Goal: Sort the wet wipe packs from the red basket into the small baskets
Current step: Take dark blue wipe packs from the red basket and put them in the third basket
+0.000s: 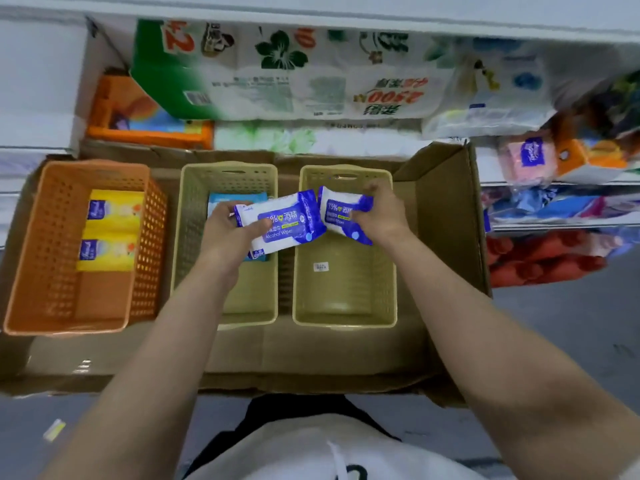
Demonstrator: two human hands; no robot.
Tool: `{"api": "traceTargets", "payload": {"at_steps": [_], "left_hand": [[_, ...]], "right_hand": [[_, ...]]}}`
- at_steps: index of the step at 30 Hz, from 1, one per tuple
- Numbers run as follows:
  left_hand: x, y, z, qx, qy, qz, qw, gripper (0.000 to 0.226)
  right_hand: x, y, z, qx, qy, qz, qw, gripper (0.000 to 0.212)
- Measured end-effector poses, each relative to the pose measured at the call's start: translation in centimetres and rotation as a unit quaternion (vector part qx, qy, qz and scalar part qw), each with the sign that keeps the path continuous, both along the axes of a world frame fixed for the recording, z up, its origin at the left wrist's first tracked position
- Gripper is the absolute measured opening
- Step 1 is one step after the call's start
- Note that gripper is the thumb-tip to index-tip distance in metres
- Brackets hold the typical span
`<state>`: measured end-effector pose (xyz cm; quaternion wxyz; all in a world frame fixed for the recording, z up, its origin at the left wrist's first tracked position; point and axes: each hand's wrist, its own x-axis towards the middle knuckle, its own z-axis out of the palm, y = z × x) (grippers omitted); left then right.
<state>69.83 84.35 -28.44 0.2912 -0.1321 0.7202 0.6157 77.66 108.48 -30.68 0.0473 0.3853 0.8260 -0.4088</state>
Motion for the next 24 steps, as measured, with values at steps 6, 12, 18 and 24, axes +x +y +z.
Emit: {"api": "traceTargets", "payload": {"at_steps": [6, 12, 18, 24], "left_hand": [[-1.8, -0.7, -2.5, -0.018, -0.041, -0.002, 0.999, 0.046], [-3.0, -0.5, -3.4, -0.026, -0.058, -0.039, 0.997, 0.042], [-4.0, 0.1, -2.9, -0.054, -0.055, -0.079, 0.994, 0.036], [-4.0, 2.0, -2.0, -0.051, -0.045, -0.109, 0.992, 0.034]], "right_hand": [[-4.3, -0.1, -3.5, 0.092, -0.091, 0.055, 0.990, 0.023], [-4.8, -0.3, -6.0, 0.065, -0.138, -0.064, 0.986, 0.024], [-4.4, -0.9, -6.1, 0.072, -0.120, -0.074, 0.987, 0.042], [-4.7, -1.2, -3.1, 0.095, -0.041, -0.069, 0.992, 0.055]]}}
